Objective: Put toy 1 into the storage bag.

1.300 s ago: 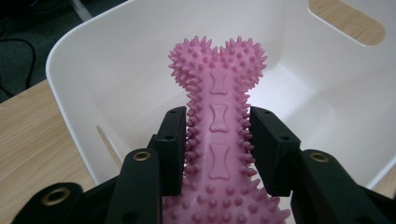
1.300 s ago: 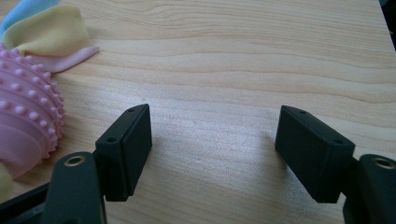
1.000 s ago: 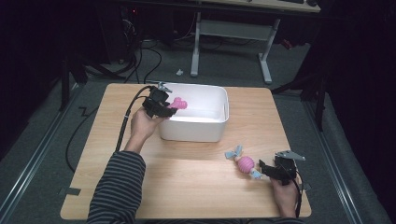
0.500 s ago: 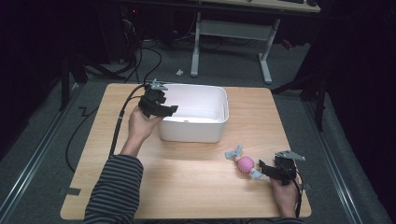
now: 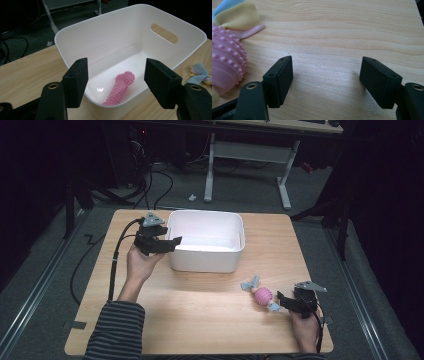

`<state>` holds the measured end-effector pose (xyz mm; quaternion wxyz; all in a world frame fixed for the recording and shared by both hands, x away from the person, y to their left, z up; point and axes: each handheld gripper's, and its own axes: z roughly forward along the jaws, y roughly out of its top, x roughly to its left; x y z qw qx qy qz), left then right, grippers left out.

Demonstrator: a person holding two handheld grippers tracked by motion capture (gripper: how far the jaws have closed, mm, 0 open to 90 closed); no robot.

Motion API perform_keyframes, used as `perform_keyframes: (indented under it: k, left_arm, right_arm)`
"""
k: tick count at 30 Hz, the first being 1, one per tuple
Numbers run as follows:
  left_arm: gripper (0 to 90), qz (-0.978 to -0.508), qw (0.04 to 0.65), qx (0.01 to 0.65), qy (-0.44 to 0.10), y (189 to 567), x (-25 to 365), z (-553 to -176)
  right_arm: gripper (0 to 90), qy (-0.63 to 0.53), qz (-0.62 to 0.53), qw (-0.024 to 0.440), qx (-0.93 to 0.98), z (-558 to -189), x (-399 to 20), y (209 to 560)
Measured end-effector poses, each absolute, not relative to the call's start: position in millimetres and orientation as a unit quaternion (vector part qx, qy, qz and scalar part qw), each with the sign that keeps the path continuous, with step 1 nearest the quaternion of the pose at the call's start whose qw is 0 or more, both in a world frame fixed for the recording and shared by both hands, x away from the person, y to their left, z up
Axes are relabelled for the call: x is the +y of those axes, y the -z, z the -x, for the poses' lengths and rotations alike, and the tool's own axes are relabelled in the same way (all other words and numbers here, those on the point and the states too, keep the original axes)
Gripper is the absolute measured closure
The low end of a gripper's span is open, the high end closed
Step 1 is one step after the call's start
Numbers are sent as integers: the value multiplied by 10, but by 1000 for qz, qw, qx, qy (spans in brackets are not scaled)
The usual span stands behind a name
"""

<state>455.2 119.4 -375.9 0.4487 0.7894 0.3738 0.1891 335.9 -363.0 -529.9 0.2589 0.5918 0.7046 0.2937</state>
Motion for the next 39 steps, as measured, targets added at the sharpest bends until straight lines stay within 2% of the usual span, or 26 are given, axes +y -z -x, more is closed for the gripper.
perform_keyframes:
  k: [18, 39]
  left_arm:
    - [359, -762, 475, 398, -188, 4023, 1521, -4201]
    - [351, -760, 460, 417, -193, 4371, 1718, -3859]
  right_arm:
    - [275, -292, -593, 258, 704, -3357, -3627, 5297]
    - [276, -292, -594, 260, 703, -3361, -3625, 5299]
